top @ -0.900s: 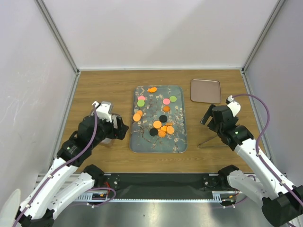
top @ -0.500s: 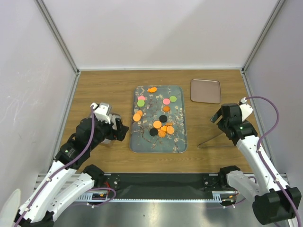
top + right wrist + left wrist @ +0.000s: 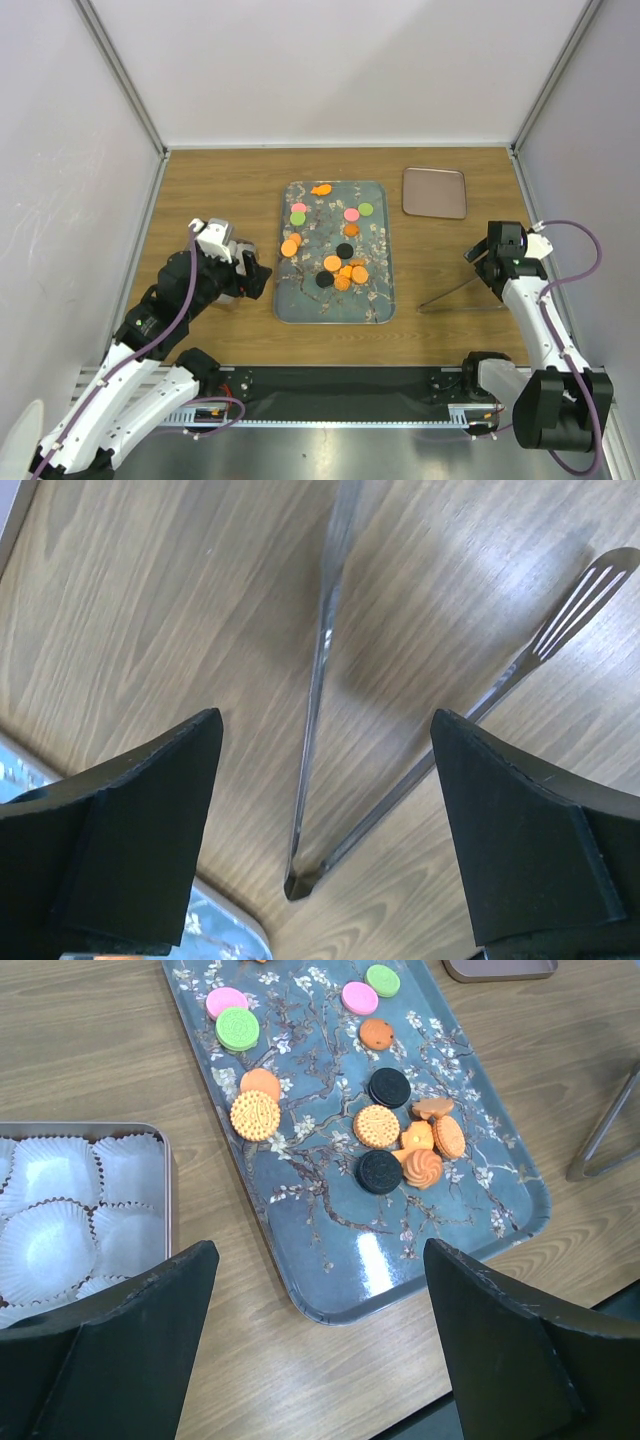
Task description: Pack the cookies
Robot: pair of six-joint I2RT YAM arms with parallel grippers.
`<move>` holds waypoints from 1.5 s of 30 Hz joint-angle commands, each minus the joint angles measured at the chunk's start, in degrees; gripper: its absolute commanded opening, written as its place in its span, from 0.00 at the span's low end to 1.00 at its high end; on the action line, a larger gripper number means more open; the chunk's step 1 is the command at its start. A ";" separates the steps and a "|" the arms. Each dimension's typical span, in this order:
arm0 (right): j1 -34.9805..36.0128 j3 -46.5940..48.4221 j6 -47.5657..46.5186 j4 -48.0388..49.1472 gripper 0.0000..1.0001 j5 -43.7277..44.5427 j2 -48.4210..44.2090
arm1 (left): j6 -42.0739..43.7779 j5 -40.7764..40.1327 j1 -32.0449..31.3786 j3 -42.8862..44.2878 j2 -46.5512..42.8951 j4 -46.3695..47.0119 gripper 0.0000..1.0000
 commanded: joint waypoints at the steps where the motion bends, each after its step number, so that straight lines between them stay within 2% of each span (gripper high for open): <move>1: -1.91 -0.89 2.31 4.30 0.89 1.53 1.81 | -0.60 0.59 -0.35 -0.22 -0.54 2.03 0.91; 5: -5.43 -0.63 2.40 8.35 0.88 -1.10 5.32 | -0.60 0.68 -0.27 -0.31 -0.37 1.94 0.91; 18: -6.66 3.94 3.37 13.45 0.84 -0.14 23.07 | -0.69 -0.11 -0.35 -0.49 -0.99 1.94 0.91; 24: -6.84 4.74 3.55 14.24 0.79 -0.05 26.86 | -0.69 -0.02 -0.35 -0.49 -0.99 2.03 0.91; 30: -6.93 4.91 3.11 14.25 0.70 2.14 28.09 | -0.69 0.15 -0.35 -0.49 -0.99 2.12 0.91; 36: -6.93 5.26 1.61 15.30 0.36 2.32 29.24 | -0.60 0.59 -0.44 -0.58 -0.72 2.12 0.92; 37: -6.93 5.35 1.18 15.48 0.26 2.06 29.41 | -0.69 0.68 -0.44 -0.58 -0.55 2.20 0.92; 39: -6.93 5.44 0.65 15.74 0.14 1.44 29.76 | -0.69 0.77 -0.53 -0.58 -0.37 2.20 0.93; 40: -6.93 5.53 -0.05 15.92 0.03 1.18 29.85 | -0.69 0.85 -0.53 -0.58 -0.37 2.20 0.93; 41: -6.93 5.53 -0.32 16.00 0.00 1.00 29.50 | -0.69 1.03 -0.62 -0.58 -0.28 2.20 0.93; 45: -6.93 5.79 -2.16 15.57 0.00 0.13 27.14 | -0.69 1.47 -0.79 -0.58 0.24 2.38 0.95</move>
